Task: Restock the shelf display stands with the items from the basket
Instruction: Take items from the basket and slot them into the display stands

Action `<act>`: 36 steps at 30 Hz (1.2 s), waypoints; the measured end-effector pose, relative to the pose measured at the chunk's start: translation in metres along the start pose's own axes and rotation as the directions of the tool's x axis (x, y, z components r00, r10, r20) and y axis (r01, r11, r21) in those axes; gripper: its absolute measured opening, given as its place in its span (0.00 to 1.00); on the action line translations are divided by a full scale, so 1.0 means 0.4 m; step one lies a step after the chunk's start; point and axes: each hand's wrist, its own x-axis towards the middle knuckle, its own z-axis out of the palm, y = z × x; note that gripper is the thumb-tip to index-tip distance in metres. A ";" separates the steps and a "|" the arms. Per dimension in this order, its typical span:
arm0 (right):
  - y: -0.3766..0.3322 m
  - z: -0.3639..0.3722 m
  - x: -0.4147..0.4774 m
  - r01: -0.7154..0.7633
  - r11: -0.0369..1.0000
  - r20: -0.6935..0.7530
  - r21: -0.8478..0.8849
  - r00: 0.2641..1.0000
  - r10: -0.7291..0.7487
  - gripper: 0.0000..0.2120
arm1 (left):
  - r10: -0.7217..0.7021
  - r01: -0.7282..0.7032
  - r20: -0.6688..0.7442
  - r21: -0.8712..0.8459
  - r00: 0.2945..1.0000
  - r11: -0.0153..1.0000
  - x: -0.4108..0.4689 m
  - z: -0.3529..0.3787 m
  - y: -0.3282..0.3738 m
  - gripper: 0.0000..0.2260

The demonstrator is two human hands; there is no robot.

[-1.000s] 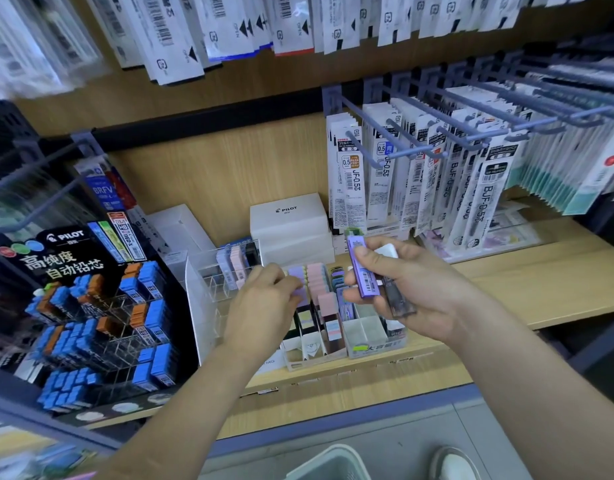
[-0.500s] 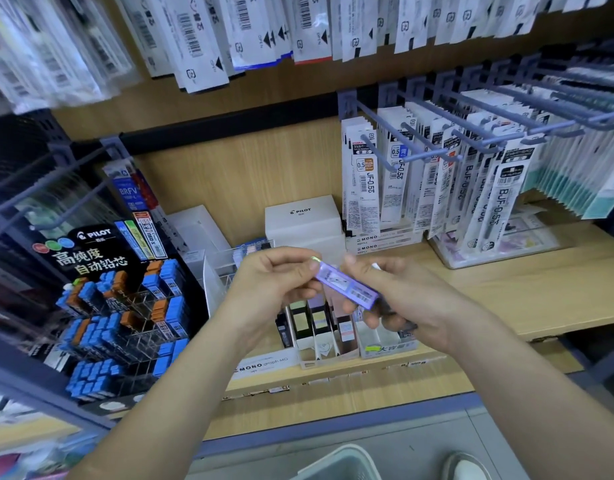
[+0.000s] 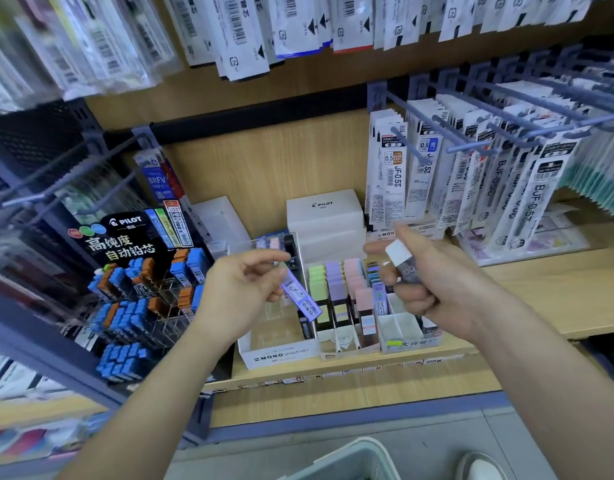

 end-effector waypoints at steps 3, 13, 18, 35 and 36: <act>0.001 0.007 0.001 -0.017 0.999 -0.023 0.046 1.000 0.018 0.18 | 0.014 -0.019 0.028 0.172 1.000 0.985 0.010 -0.012 -0.038 0.10; 0.047 0.042 -0.004 0.118 0.952 0.090 -0.284 0.991 -0.097 0.07 | 0.033 -0.043 0.030 0.389 0.999 0.920 0.027 -0.044 -0.099 0.14; 0.076 0.089 0.009 0.114 0.887 0.065 -0.447 0.993 -0.095 0.12 | 0.030 -0.032 0.011 0.437 0.999 0.899 0.034 -0.048 -0.126 0.09; 0.114 0.189 0.056 0.057 0.995 0.136 -0.086 0.990 -0.045 0.01 | -0.007 -0.017 0.125 0.189 0.992 0.982 0.027 -0.065 -0.109 0.10; 0.113 0.192 0.055 0.043 0.997 0.192 -0.062 0.981 -0.030 0.02 | -0.019 0.007 0.140 0.081 0.990 0.997 0.024 -0.067 -0.093 0.11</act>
